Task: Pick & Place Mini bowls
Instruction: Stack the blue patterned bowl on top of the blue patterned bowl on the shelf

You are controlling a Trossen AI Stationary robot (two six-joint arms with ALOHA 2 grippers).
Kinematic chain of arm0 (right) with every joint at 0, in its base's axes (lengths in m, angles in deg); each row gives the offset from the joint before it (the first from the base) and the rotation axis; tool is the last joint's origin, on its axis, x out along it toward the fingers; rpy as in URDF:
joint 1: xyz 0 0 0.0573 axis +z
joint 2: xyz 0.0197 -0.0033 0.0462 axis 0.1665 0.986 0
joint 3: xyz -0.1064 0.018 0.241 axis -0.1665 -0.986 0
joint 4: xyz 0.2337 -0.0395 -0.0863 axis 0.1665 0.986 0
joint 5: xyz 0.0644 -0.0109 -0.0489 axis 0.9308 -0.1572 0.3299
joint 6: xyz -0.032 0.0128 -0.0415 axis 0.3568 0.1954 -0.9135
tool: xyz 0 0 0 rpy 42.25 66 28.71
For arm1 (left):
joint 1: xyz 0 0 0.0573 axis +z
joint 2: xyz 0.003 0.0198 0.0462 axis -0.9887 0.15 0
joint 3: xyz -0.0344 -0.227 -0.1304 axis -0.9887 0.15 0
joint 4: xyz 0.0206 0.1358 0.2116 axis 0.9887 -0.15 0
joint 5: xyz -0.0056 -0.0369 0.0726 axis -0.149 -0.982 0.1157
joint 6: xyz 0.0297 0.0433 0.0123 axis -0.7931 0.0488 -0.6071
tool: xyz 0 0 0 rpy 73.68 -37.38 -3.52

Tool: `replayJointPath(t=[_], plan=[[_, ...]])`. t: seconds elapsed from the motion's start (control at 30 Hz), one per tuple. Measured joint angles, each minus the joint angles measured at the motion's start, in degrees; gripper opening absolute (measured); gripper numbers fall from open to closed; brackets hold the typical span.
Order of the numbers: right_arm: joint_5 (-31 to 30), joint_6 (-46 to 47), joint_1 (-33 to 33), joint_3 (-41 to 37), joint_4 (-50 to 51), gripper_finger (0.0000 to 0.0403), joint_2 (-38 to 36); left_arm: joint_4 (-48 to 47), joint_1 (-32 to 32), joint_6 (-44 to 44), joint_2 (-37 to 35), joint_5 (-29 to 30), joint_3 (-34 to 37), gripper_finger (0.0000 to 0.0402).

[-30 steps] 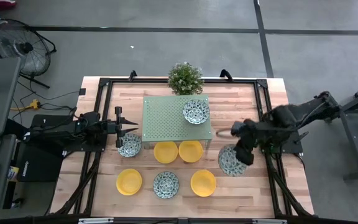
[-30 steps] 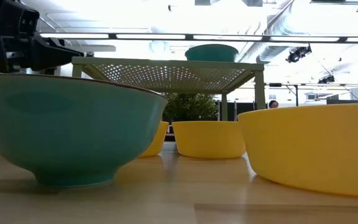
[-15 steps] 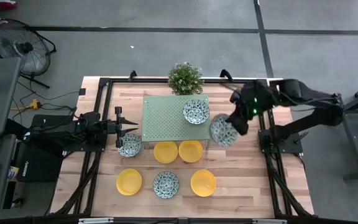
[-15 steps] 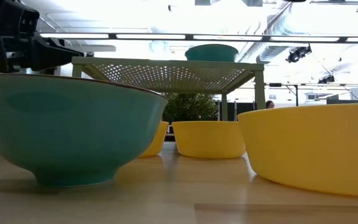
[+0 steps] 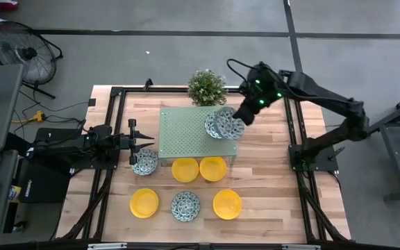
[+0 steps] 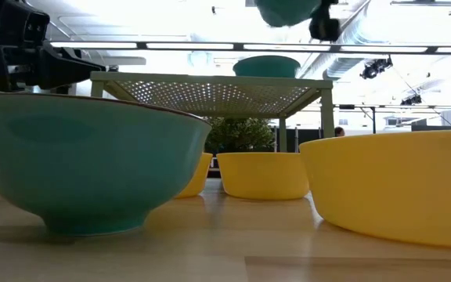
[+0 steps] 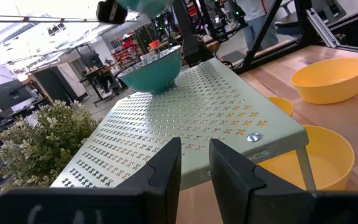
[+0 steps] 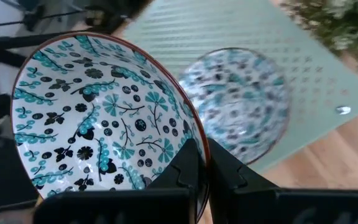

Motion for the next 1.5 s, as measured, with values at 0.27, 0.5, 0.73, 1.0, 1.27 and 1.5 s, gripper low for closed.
replayJointPath(t=[0.27, 0.5, 0.73, 1.0, 1.27, 1.5], plan=[[-1.6, -1.08, -3.37, 6.08, 0.54, 0.0001, 8.23, 0.0, 0.01, 0.01, 0.0, 0.02, -0.02, 0.0078], [-2.35, 1.74, -4.55, 10.15, 6.07, 0.0001, 12.96, -0.01, 0.0, -0.01, 0.0, 0.01, -0.01, 0.0078], [-5.02, 4.05, -5.54, 10.44, 11.45, 0.0001, 13.72, -0.01, 0.0, -0.01, 0.0, 0.0, -0.01, 0.0078], [-6.24, 4.92, -5.93, 10.44, 13.1, 0.0002, 13.7, -0.02, -0.01, -0.01, 0.0, 0.01, -0.01, 0.0078], [-6.46, 5.76, -4.96, 10.05, 12.96, 0.0003, 13.7, -0.01, 0.01, 0.0, 0.0, 0.02, 0.0, 0.0078], [-6.54, 6.16, -3.82, 9.28, 12.28, 0.0007, 13.97, 0.0, 0.01, -0.01, 0.0, 0.0, -0.02, 0.0078]])
